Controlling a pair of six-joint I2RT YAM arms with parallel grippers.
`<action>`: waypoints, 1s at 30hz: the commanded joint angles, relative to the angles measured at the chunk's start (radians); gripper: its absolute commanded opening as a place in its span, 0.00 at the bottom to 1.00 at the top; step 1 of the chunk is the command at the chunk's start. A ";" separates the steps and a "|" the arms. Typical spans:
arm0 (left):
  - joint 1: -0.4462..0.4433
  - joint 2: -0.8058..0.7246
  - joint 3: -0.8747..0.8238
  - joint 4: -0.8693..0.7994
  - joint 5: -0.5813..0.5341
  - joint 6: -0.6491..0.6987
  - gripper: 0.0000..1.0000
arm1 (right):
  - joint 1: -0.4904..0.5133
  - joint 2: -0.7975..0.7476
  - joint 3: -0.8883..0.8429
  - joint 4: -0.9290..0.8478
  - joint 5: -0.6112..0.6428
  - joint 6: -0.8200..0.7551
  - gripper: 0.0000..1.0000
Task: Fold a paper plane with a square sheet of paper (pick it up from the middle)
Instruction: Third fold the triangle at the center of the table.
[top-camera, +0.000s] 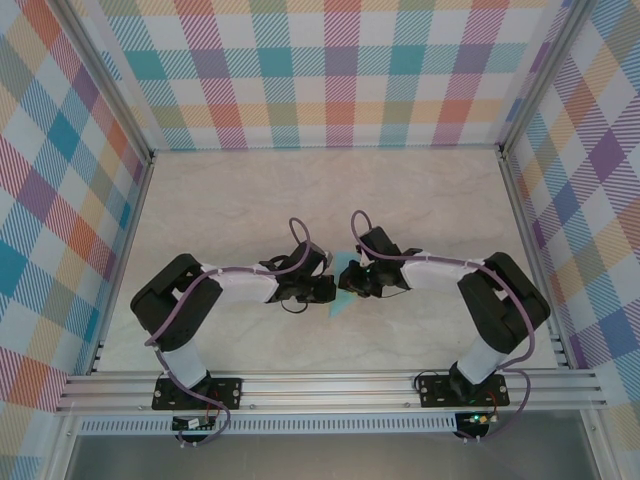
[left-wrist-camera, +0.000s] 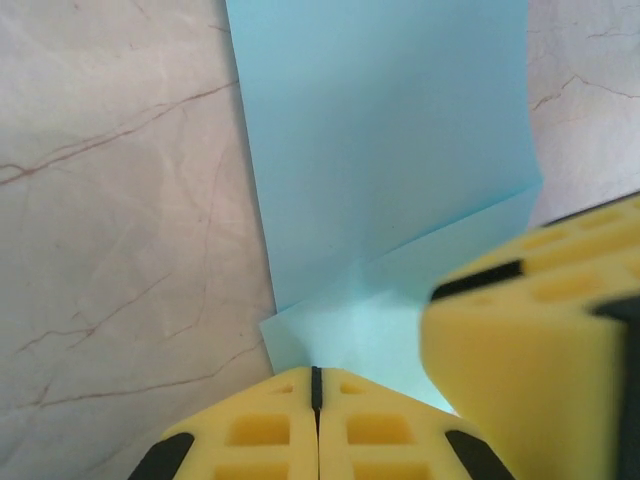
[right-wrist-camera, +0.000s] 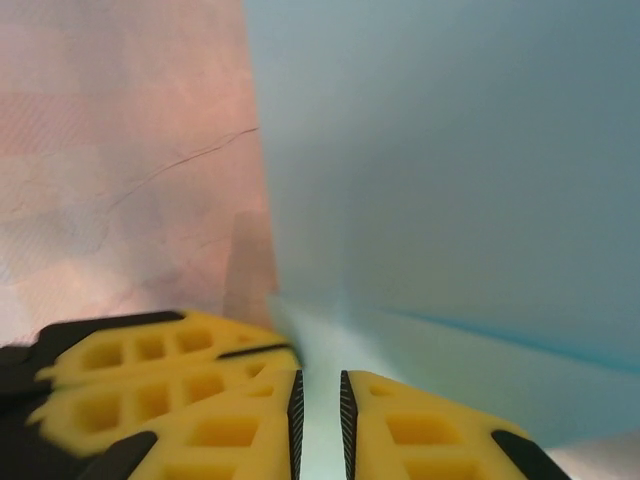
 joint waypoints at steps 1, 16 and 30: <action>-0.014 0.025 -0.006 -0.010 -0.034 -0.013 0.05 | -0.009 -0.033 0.025 -0.060 0.015 -0.041 0.21; -0.026 0.015 -0.007 -0.028 -0.058 0.005 0.05 | -0.013 0.053 0.025 -0.108 0.037 -0.024 0.20; -0.035 0.037 0.007 -0.045 -0.023 0.016 0.06 | -0.013 0.047 0.016 -0.165 0.035 -0.007 0.21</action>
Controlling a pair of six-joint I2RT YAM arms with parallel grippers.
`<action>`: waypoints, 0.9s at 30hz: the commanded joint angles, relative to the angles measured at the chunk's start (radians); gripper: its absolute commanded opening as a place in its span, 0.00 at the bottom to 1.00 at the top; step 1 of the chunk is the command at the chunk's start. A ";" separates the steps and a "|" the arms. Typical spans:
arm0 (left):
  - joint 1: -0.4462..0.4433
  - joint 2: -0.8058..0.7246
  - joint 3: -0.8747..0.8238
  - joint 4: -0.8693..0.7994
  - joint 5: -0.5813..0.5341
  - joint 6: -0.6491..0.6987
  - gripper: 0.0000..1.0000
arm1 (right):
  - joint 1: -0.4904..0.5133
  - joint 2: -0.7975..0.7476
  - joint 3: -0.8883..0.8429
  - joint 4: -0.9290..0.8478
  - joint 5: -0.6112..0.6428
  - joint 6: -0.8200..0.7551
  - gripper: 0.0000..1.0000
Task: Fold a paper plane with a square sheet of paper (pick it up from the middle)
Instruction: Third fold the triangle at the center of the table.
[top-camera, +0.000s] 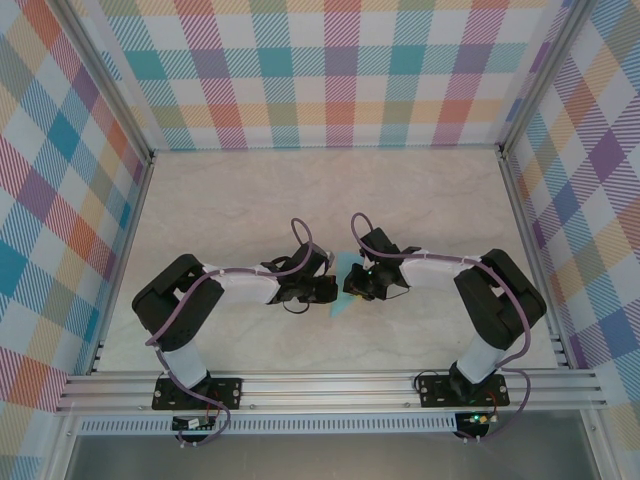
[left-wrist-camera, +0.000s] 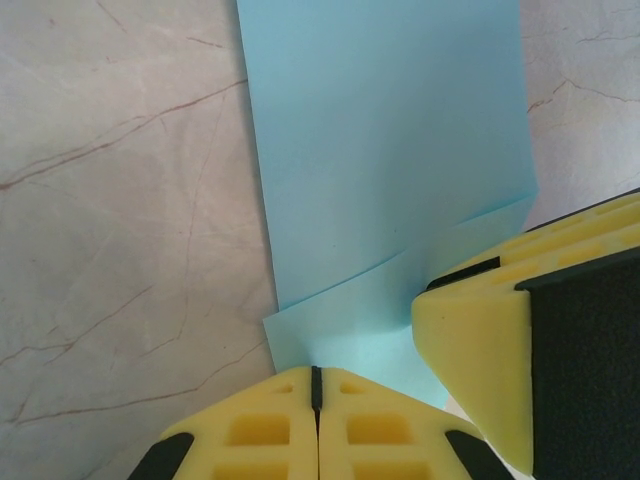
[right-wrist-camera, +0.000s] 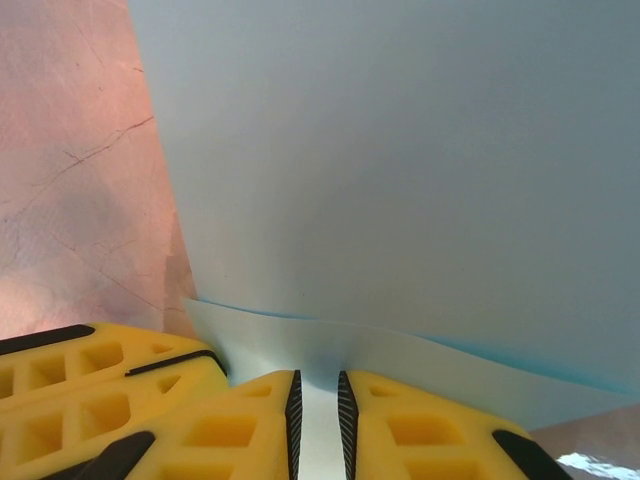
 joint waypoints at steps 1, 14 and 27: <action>-0.018 0.032 0.015 -0.073 -0.003 0.023 0.06 | -0.005 0.006 0.004 -0.086 -0.006 0.012 0.21; -0.018 0.051 0.033 -0.102 -0.002 0.042 0.06 | -0.005 0.049 0.042 -0.119 -0.042 0.013 0.21; -0.018 0.050 0.049 -0.128 -0.008 0.064 0.06 | -0.005 0.069 0.007 -0.093 -0.037 0.012 0.22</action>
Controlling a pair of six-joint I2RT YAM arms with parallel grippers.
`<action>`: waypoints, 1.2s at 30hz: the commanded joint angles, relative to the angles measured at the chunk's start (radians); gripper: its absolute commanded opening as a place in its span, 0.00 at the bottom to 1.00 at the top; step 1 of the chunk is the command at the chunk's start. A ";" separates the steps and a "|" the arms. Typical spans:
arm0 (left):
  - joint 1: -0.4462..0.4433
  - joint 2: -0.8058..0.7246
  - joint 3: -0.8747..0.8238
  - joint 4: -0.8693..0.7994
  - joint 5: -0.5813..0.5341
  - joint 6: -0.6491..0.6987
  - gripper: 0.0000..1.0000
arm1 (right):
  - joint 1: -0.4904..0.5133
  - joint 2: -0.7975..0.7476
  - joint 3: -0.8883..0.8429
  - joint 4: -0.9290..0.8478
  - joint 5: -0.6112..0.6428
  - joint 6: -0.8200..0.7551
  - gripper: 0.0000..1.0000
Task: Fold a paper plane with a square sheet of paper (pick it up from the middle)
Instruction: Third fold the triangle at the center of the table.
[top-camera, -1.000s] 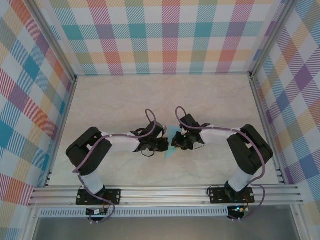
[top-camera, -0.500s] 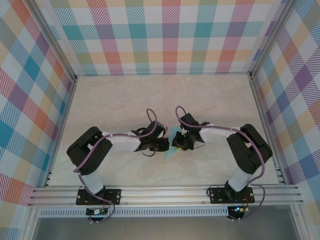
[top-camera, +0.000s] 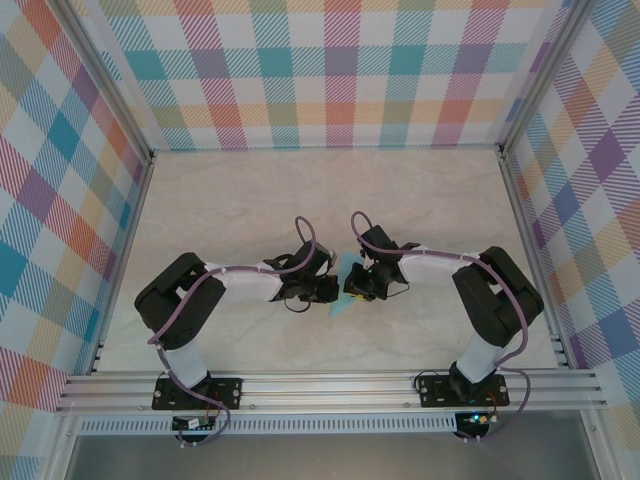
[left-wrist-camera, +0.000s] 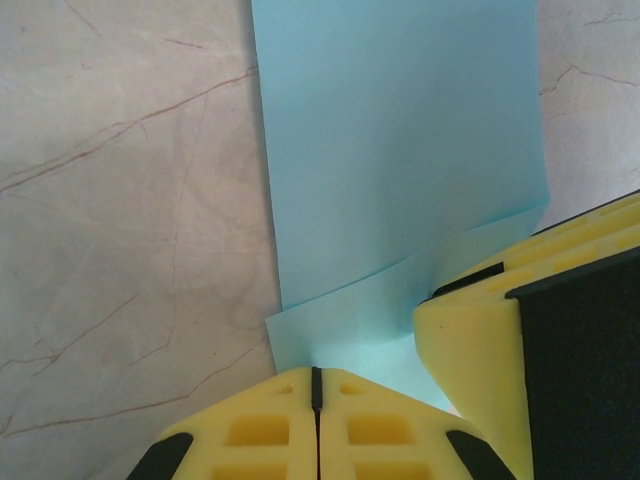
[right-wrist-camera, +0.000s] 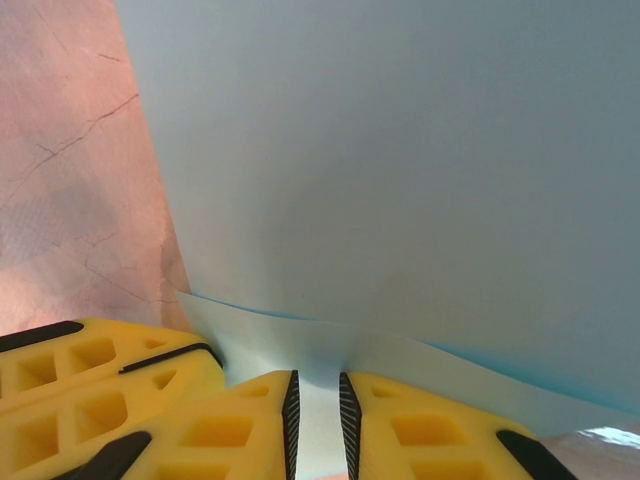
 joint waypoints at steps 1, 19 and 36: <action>-0.017 0.034 0.005 -0.064 -0.010 0.027 0.06 | 0.003 0.044 -0.032 -0.022 -0.015 0.007 0.22; -0.017 0.019 -0.018 -0.044 -0.023 0.020 0.06 | -0.027 -0.117 -0.003 -0.044 -0.002 -0.065 0.22; -0.018 0.004 -0.050 -0.033 -0.016 0.015 0.06 | -0.064 -0.163 -0.091 0.005 0.007 -0.099 0.23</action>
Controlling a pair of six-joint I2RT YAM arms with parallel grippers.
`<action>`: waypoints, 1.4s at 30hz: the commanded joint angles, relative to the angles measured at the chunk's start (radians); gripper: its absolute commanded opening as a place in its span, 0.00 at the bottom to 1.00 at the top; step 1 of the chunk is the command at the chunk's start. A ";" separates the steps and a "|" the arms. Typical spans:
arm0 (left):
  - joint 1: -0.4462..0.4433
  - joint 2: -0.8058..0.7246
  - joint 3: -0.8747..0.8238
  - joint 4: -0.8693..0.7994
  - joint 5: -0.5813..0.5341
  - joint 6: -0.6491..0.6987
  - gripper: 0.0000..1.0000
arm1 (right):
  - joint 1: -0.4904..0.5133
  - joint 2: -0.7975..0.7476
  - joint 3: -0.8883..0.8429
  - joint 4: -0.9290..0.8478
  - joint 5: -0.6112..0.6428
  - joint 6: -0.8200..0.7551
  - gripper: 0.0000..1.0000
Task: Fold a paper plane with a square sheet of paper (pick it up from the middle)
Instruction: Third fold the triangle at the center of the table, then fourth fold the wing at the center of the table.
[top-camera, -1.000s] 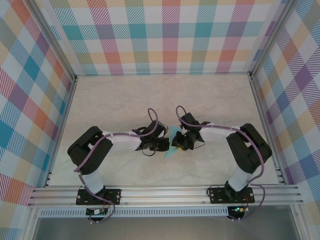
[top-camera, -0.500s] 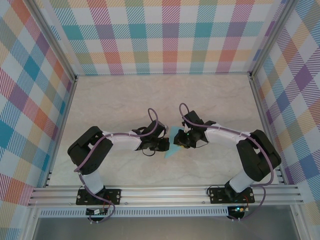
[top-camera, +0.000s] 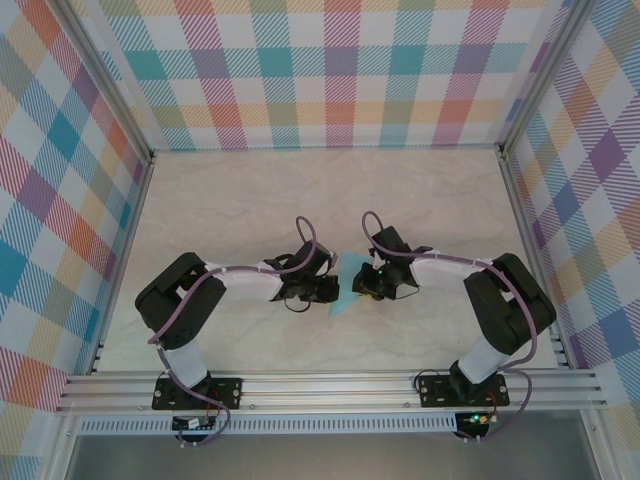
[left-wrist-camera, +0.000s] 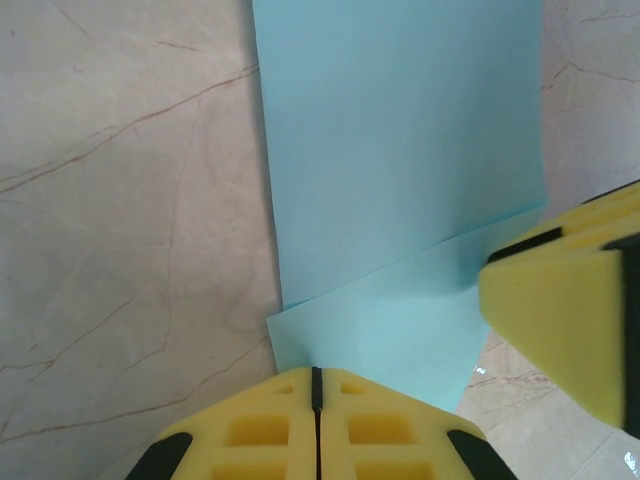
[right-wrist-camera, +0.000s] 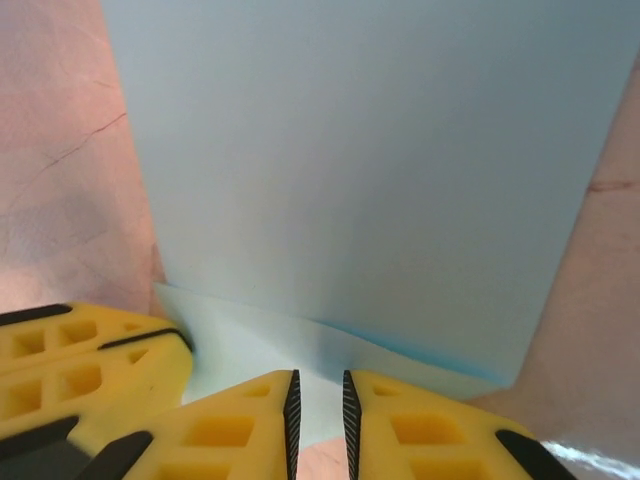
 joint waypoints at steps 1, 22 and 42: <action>-0.019 0.001 -0.045 -0.045 -0.016 0.005 0.06 | -0.004 -0.087 -0.018 -0.031 0.020 -0.029 0.24; -0.041 -0.158 -0.124 -0.023 -0.044 -0.156 0.15 | -0.057 -0.122 -0.080 0.005 -0.040 0.051 0.39; -0.045 -0.292 -0.097 -0.057 -0.028 -0.079 0.13 | -0.055 -0.078 -0.069 0.089 -0.087 0.063 0.44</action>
